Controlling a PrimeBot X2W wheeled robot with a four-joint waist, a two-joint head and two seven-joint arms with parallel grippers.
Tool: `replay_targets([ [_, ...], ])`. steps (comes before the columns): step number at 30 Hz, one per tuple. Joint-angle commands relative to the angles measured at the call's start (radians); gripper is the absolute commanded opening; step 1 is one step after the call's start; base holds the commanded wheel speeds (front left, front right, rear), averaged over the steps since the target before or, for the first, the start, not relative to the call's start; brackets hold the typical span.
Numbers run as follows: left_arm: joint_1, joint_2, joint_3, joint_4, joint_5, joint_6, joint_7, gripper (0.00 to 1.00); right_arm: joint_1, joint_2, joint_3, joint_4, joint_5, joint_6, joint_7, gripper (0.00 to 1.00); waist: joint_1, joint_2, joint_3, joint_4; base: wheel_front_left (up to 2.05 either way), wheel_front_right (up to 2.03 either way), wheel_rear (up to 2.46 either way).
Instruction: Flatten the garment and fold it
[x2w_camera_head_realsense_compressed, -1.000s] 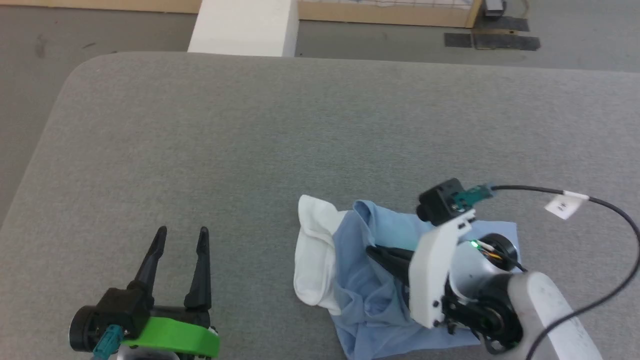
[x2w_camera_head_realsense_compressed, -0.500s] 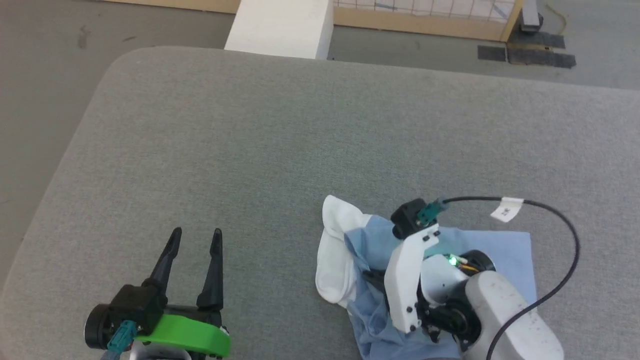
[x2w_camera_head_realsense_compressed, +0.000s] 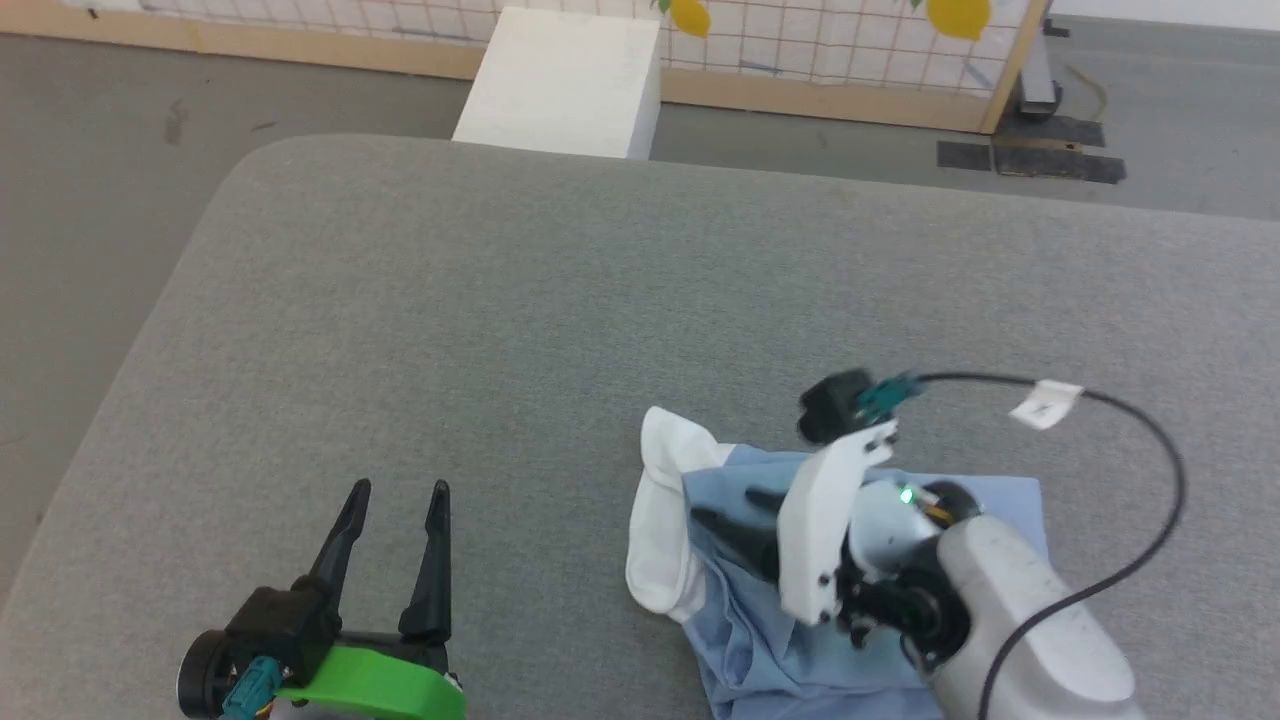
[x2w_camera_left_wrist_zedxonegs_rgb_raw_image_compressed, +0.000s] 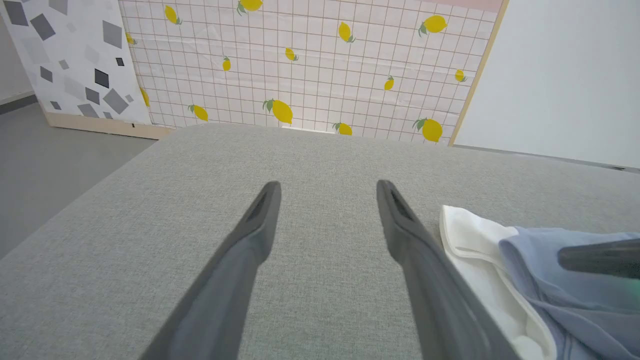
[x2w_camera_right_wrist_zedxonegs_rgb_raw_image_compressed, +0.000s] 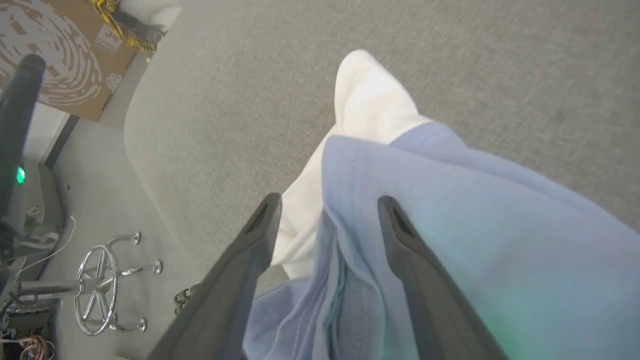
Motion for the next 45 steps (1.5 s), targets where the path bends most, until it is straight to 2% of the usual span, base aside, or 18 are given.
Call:
replay_targets([
  [1, 0.008, -0.002, 0.004, -0.003, 0.006, -0.003, -0.004, 1.00, -0.014, -0.003, -0.028, -0.031, 0.004, -0.002, -0.016, 1.00, 0.0000, 0.0000, -0.008, -0.021, 0.00, 0.00, 0.00],
  [6, 0.015, 0.004, 0.014, -0.014, 0.008, -0.001, -0.004, 1.00, 0.042, -0.029, -0.163, -0.179, -0.066, -0.002, -0.060, 1.00, 0.0000, 0.0000, -0.008, -0.057, 0.00, 0.00, 0.00],
  [11, 0.019, 0.009, 0.024, -0.027, 0.008, 0.004, -0.004, 1.00, 0.178, -0.070, -0.334, -0.336, -0.149, -0.002, -0.066, 1.00, 0.0000, 0.0000, 0.002, -0.090, 0.00, 0.00, 0.00],
  [18, 0.016, 0.007, 0.027, -0.036, 0.003, 0.006, -0.004, 1.00, 0.357, -0.049, -0.493, -0.453, -0.198, -0.002, -0.014, 1.00, 0.0000, 0.0000, 0.033, -0.115, 0.00, 0.00, 0.00],
  [26, -0.007, 0.013, 0.022, -0.030, 0.004, 0.001, -0.004, 1.00, 0.398, -0.015, -0.549, -0.434, -0.202, -0.002, 0.000, 1.00, 0.0000, 0.0000, 0.065, -0.102, 0.00, 0.00, 0.00],
  [39, -0.020, 0.033, 0.018, -0.029, 0.002, 0.002, -0.001, 1.00, 0.342, -0.005, -0.522, -0.272, -0.205, -0.002, 0.014, 1.00, 0.0000, 0.0000, 0.086, -0.057, 0.00, 0.00, 0.00],
  [40, -0.021, 0.034, 0.017, -0.029, 0.001, 0.003, 0.000, 1.00, 0.338, -0.005, -0.523, -0.258, -0.202, -0.002, 0.014, 0.60, 0.0000, 0.0000, 0.085, -0.055, 0.00, 0.00, 0.00],
  [41, -0.021, 0.035, 0.016, -0.028, 0.000, 0.003, 0.000, 1.00, 0.335, -0.004, -0.527, -0.248, -0.197, -0.002, 0.011, 0.28, 0.0000, 0.0000, 0.084, -0.053, 0.00, 0.00, 0.00],
  [42, -0.021, 0.035, 0.016, -0.028, 0.000, 0.004, 0.001, 1.00, 0.332, -0.004, -0.528, -0.239, -0.193, -0.002, 0.008, 0.00, 0.0000, 0.0000, 0.081, -0.051, 0.00, 0.00, 0.00],
  [45, -0.017, 0.038, 0.017, -0.026, -0.002, 0.008, 0.002, 1.00, 0.333, -0.003, -0.525, -0.225, -0.182, -0.002, 0.005, 0.00, 0.0000, 0.0000, 0.072, -0.050, 0.00, 0.00, 0.00],
])
